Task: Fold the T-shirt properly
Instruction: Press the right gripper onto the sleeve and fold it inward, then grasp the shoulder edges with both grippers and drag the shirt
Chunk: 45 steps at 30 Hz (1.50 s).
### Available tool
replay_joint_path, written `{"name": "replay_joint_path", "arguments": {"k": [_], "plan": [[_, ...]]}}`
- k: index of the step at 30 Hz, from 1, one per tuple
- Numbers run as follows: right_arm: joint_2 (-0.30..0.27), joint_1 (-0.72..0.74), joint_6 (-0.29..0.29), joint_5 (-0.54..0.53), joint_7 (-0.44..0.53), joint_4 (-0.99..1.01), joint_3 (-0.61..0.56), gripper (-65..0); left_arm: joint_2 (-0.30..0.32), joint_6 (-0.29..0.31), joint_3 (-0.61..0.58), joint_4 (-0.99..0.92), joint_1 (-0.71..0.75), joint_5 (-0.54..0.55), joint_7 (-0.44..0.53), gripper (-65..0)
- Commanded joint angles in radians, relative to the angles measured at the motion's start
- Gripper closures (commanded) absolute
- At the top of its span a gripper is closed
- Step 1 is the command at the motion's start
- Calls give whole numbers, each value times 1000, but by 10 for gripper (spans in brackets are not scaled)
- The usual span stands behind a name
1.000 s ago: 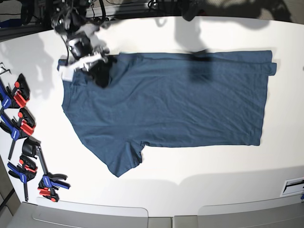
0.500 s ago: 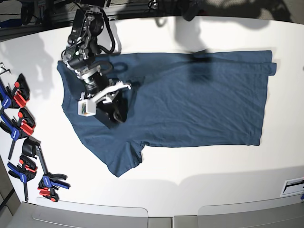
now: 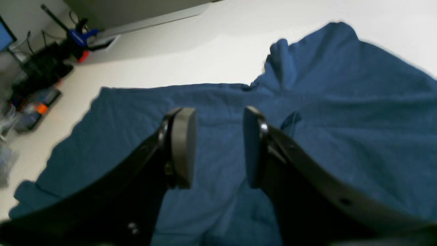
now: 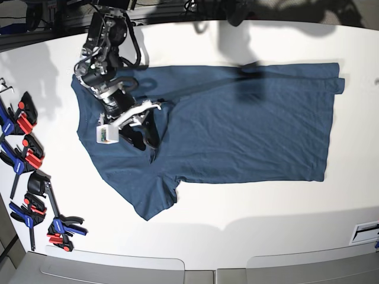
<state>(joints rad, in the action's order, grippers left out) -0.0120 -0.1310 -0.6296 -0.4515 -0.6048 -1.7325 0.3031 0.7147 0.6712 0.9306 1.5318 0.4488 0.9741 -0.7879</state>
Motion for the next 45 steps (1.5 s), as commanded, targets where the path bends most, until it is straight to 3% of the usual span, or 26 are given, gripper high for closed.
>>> {"name": "replay_joint_path", "arguments": {"k": [1,5,8,11,17,21,26,29,35,40,45], "plan": [[-5,11,-7,-39,1,-19,20,-152,14,27,10,16,0,50,0,-145],[-9,11,-8,-148,-88,-19,135,0,-37,27,-21,16,0,164,-93,-53],[-35,-1,-10,-193,-123,-19,215,0,-65,27,-92,16,0,171,-109,-2],[-76,-34,-10,-190,-126,-19,257,0,-82,27,-186,16,-1,167,-105,0],[-126,-120,-8,-77,-104,-19,265,0,-90,27,-397,15,-16,-55,60,0],[-126,-155,43,29,-60,-19,265,0,-135,27,-510,15,-60,-221,79,0],[-128,-160,147,138,-31,-8,265,0,-205,-195,-584,15,-86,-479,216,0],[-135,-160,152,138,-30,39,265,0,-242,-239,-593,12,-85,-556,219,0],[-141,-166,146,114,-26,191,264,0,-251,-238,-593,-34,-80,-562,129,0],[-180,-232,35,-34,-48,214,264,0,-237,-238,-592,-47,-47,-519,17,0],[-227,-303,0,-111,-97,209,266,0,-184,-238,-591,-47,45,-417,18,0]]}}
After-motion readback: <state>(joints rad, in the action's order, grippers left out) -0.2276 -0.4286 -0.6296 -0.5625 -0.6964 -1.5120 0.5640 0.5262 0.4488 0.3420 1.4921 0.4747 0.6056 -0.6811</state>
